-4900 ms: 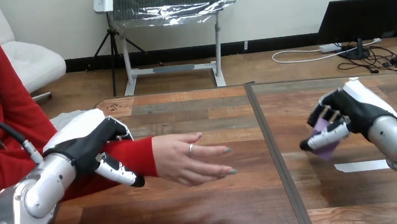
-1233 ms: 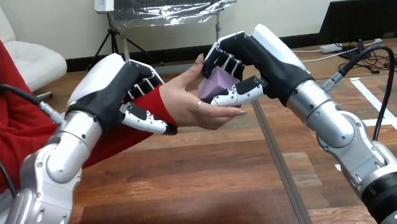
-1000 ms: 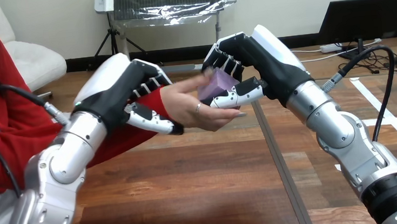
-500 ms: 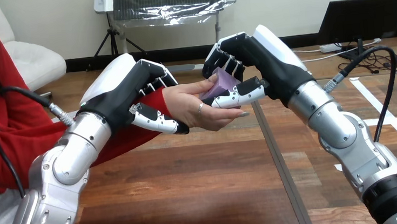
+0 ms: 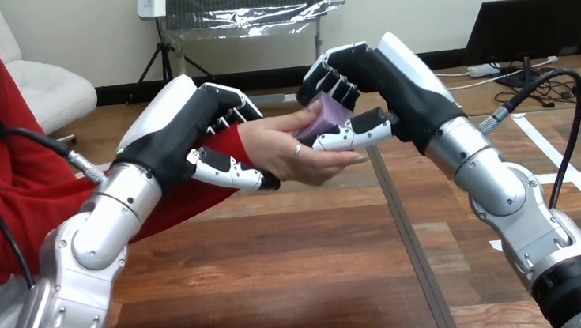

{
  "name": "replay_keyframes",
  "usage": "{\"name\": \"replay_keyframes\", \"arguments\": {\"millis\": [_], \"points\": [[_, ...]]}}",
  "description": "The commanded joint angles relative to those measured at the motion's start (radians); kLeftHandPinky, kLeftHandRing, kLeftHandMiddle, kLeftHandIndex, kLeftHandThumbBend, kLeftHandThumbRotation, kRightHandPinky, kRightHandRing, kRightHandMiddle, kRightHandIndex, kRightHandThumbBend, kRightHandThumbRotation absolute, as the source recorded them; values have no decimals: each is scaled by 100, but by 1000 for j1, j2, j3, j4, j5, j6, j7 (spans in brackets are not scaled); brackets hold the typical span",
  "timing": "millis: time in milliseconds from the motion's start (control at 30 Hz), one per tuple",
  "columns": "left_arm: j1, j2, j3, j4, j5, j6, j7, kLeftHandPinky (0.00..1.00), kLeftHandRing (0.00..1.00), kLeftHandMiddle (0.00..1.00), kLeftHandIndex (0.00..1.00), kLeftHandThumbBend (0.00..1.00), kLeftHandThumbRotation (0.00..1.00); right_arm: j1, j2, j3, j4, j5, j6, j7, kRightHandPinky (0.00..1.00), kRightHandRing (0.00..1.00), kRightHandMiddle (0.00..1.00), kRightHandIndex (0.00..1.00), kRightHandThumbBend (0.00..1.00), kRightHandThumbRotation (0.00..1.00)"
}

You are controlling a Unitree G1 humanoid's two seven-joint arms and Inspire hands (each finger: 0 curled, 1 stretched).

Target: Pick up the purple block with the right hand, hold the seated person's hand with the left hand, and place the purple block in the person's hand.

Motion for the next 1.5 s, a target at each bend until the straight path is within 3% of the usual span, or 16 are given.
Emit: {"name": "replay_keyframes", "arguments": {"millis": [0,100,367,933,1467], "points": [[-128,-13,37,-99,-59,-67,9,44,51,55,55,73,15,-10,44,6,-50,24,-15,25,41,49,54,56,69,24],[-117,-8,39,-105,-60,-78,12,45,52,55,56,73,17,-8,41,3,-46,36,-16,34,41,49,54,57,68,36],[-84,-3,48,-117,-67,-102,14,46,53,57,58,73,25,0,42,-13,-38,56,-22,45,41,48,53,58,68,55],[26,-2,75,-174,-94,-150,29,52,60,62,62,73,36,20,36,-36,-22,80,-55,58,42,48,54,58,68,83],[175,-35,112,-249,-171,-157,39,59,71,71,71,98,61,55,38,-71,-37,155,-41,111,42,53,58,61,75,96]]}}
